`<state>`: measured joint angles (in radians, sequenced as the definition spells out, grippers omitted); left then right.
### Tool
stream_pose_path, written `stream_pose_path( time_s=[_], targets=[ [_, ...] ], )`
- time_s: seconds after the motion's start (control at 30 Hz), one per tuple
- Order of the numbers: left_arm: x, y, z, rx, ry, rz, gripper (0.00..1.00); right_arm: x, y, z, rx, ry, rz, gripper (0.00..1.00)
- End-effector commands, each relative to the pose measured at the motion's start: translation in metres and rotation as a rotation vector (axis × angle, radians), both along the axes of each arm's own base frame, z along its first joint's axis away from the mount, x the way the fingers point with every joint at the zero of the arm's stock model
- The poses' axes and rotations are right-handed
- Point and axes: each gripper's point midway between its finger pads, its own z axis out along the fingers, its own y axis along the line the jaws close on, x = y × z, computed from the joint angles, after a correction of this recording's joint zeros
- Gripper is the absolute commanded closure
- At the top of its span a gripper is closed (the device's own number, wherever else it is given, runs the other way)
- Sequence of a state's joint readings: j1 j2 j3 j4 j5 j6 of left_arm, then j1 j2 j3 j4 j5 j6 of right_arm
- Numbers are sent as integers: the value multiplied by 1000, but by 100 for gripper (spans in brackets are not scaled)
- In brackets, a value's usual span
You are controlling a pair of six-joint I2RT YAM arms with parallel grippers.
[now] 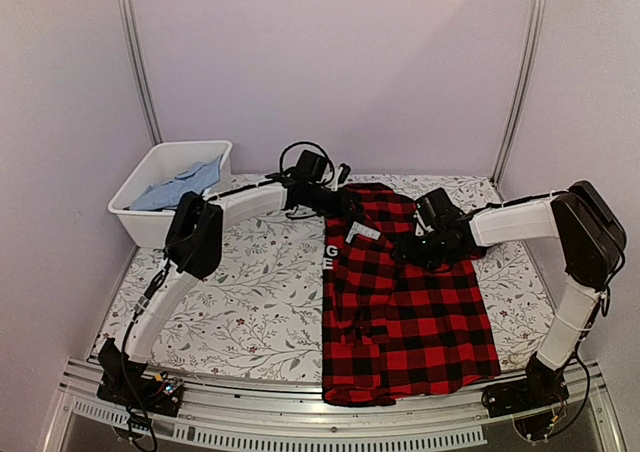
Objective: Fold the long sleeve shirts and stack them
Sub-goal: Move the 1/3-folded shirt to the center of the board.
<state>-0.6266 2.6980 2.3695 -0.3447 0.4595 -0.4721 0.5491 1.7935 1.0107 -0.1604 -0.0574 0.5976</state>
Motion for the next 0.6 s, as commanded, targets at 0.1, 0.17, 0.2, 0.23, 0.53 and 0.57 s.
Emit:
stream_pose_path(
  time_s=[0.1, 0.17, 0.2, 0.23, 0.53, 0.57],
  targets=[
    [-1, -7, -3, -20, -1, 9, 64, 8, 1, -3, -28, -11, 18, 36],
    [-3, 0, 4, -18, -25, 20, 61, 6, -1, -8, -39, -1, 15, 36],
    [-3, 4, 5, -11, -23, 29, 60, 5, -2, -12, -45, 6, 15, 36],
    [-4, 7, 4, -8, -9, 26, 60, 3, -2, -15, -51, 14, 17, 37],
    [-20, 35, -43, 85, 144, 13, 60, -22, 10, -52, -166, 74, 38, 36],
    [-20, 41, -47, 101, 158, 25, 60, -26, 15, -55, -167, 81, 45, 36]
  ],
)
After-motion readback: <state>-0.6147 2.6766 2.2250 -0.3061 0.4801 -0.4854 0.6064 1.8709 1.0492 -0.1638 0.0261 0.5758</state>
